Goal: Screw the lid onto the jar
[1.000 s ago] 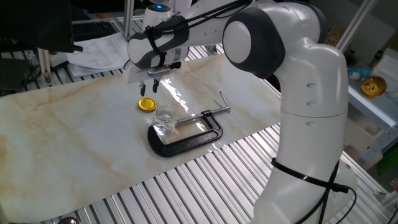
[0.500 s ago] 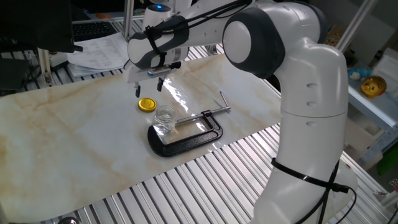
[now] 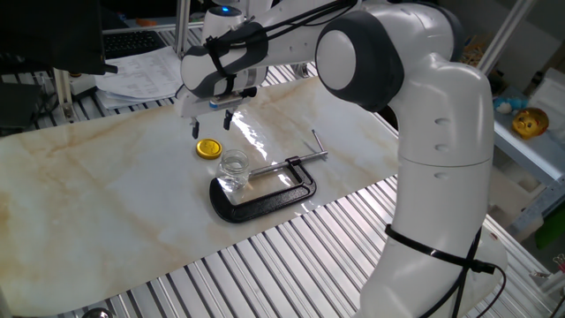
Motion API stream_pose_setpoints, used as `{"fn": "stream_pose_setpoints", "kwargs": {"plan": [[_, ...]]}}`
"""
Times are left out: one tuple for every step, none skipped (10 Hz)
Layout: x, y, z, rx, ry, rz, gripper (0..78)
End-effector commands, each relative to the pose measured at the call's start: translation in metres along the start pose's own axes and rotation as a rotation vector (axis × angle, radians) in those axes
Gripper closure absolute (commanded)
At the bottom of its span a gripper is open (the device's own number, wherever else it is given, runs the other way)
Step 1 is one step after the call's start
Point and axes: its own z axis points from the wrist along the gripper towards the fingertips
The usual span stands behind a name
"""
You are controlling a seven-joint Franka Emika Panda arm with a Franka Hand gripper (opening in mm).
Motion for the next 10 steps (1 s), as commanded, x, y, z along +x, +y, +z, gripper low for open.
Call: {"fn": "stream_pose_setpoints", "kwargs": {"plan": [[-0.0011,-0.0001,-0.0016,0.024,0.043,0.006,0.1],[-0.0011,-0.0001,-0.0016,0.024,0.043,0.004,0.1],[-0.0011,-0.0001,-0.0016,0.023,0.043,0.002,0.1],[-0.0011,-0.0001,-0.0016,0.023,0.043,0.002,0.1],[-0.0014,0.0002,-0.0012,0.022,0.043,-0.002,0.1],[-0.002,0.0007,-0.0004,0.022,0.043,-0.003,0.1],[-0.0028,0.0014,0.0006,0.022,0.042,-0.003,0.1],[-0.003,0.0015,0.0009,0.022,0.042,-0.004,0.1],[-0.0037,0.0022,0.0019,0.022,0.043,-0.006,0.1],[-0.004,0.0024,0.0022,0.022,0.044,-0.007,0.1]]}}
